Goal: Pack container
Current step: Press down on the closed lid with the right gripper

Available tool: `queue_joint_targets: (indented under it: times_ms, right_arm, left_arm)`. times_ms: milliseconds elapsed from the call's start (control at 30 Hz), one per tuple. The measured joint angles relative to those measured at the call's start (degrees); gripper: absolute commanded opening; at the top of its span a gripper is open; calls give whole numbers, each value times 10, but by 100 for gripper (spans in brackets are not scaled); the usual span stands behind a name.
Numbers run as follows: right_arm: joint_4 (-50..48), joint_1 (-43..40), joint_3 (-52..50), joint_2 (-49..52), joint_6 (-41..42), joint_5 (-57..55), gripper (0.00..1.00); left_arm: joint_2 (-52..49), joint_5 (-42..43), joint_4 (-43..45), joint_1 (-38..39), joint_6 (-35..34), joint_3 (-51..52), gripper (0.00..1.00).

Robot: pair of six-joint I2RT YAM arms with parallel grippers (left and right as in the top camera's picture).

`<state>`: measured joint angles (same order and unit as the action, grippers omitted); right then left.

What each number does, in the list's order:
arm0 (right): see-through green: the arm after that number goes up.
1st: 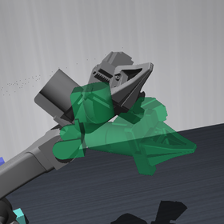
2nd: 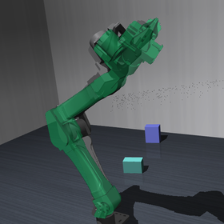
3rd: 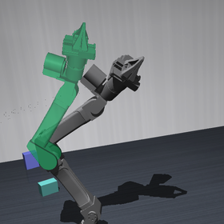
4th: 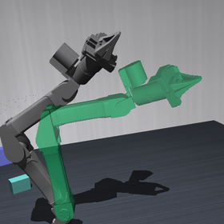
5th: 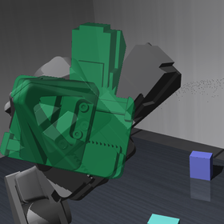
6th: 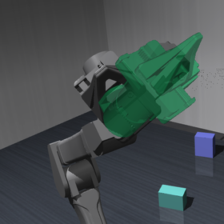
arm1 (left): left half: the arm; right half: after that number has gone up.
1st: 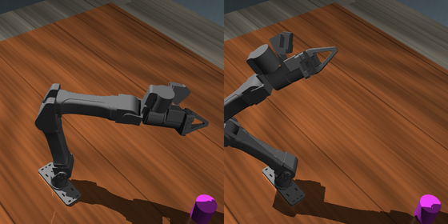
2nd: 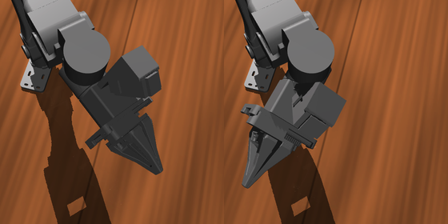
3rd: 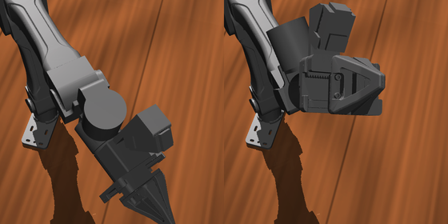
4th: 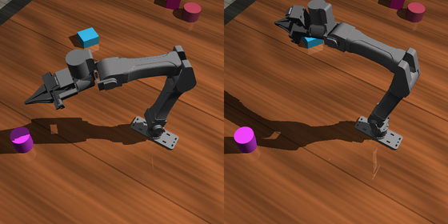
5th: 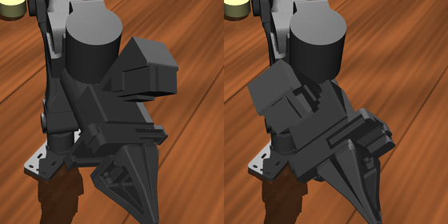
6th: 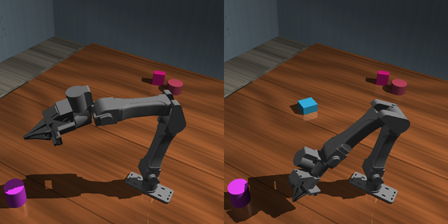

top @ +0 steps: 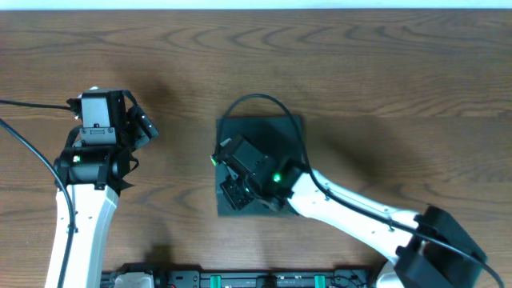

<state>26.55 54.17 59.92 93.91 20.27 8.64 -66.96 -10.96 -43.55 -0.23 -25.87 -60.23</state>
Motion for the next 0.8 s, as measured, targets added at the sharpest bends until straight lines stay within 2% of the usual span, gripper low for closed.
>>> queue_joint_targets:
  times_ms: [200, 533, 800]
  right_arm:
    - [-47, 1, -46, -24, -1, -15, 1]
    - [-48, 1, -49, -27, 3, 0, 2]
    - [40, 4, -80, -41, 19, 22, 1]
  left_arm:
    - [0, 0, 0, 0, 0, 0, 95]
    - [0, 0, 0, 0, 0, 0, 95]
    - [0, 0, 0, 0, 0, 0, 95]
